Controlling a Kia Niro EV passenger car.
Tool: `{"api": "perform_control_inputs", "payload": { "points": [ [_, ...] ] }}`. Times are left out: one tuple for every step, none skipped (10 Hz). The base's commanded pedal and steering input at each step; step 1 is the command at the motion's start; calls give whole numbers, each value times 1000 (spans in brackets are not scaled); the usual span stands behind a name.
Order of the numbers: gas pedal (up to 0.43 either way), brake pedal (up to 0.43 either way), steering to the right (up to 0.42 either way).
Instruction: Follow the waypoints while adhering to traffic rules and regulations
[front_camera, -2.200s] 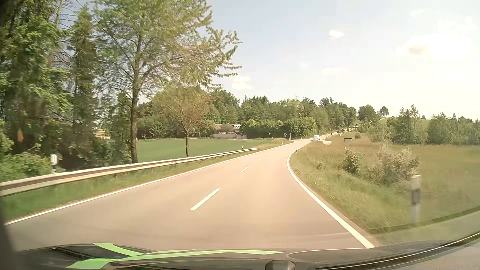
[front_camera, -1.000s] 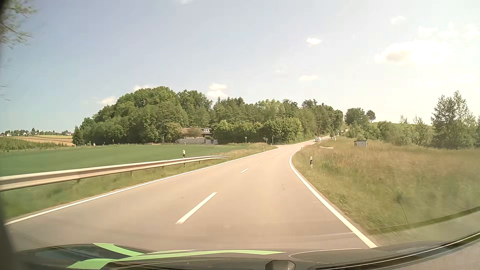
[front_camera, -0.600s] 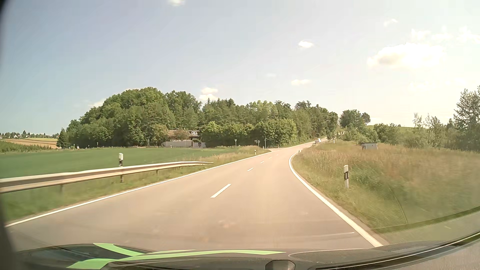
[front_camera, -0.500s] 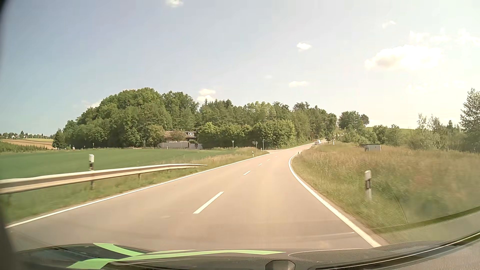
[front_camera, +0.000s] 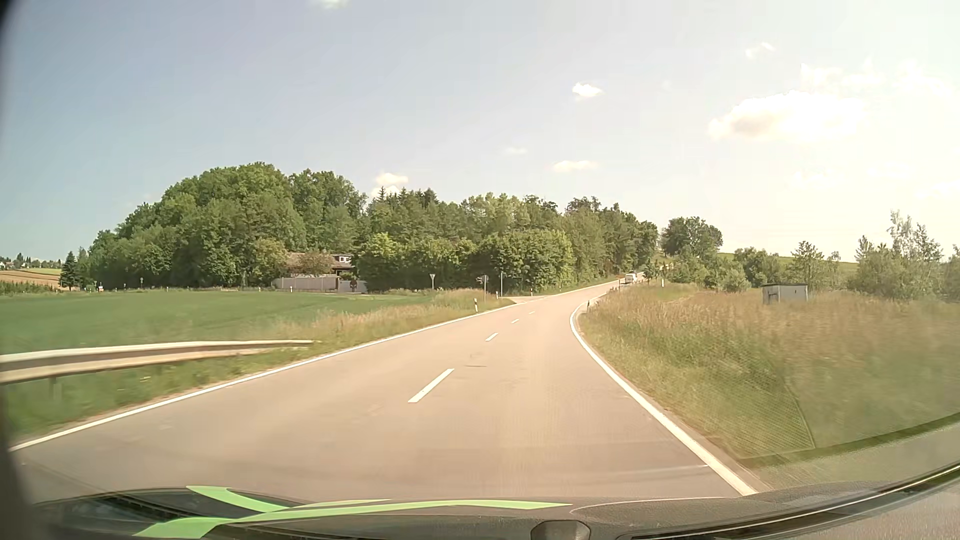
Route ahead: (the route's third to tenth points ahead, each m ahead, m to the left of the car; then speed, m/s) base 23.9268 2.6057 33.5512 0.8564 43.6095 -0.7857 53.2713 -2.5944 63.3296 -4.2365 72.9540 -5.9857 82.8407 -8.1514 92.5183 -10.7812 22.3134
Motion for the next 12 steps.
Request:
{"api": "perform_control_inputs", "payload": {
  "points": [
    [118, 0, 20],
    [130, 0, 18],
    [138, 0, 16],
    [150, 0, 17],
    [150, 0, 16],
    [157, 0, 16],
    [157, 0, 17],
    [157, 0, 16],
    [157, 0, 17],
    [157, 0, 17],
    [157, 0, 16],
    [157, 0, 16]
  ]
}}
